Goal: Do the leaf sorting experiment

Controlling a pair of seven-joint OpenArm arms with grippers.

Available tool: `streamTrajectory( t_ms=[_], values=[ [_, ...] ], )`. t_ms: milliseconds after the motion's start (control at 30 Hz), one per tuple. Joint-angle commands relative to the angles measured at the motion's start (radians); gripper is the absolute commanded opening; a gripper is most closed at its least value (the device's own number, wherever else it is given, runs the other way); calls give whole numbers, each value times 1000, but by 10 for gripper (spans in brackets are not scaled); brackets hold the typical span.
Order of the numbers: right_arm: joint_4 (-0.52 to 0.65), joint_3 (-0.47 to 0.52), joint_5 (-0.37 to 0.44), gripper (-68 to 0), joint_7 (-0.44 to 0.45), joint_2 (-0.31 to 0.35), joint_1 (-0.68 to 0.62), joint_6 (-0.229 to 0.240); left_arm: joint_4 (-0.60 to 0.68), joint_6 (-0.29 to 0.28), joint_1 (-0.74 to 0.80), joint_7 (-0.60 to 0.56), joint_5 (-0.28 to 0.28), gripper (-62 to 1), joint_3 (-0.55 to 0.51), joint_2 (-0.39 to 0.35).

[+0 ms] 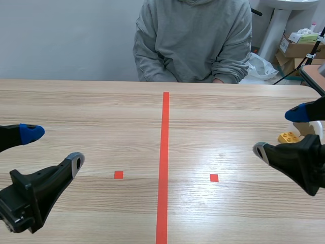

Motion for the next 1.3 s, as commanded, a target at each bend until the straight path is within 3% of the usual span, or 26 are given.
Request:
streamTrajectory(
  t_ms=[0,200,533,767,1067,1267],
  values=[
    [23,9,18,4,16,-7,4,-9,10,-2,-3,-14,-10,-37,-1,5],
    [80,-2,80,4,19,-34,-29,-3,10,-2,-4,-15,-10,-37,-1,5],
    [78,-106,64,4,12,-34,-59,8,10,-2,-29,-14,-11,-37,-1,4],
    [76,-75,5,4,16,-34,-59,8,10,-2,-28,-14,-11,-37,-1,4],
    [47,-41,18,4,34,-34,-104,8,10,-2,-28,-10,-11,-37,-1,5],
    [6,-40,42,4,100,-34,-111,8,10,-2,-28,-11,-11,-37,-1,5]
  ],
)
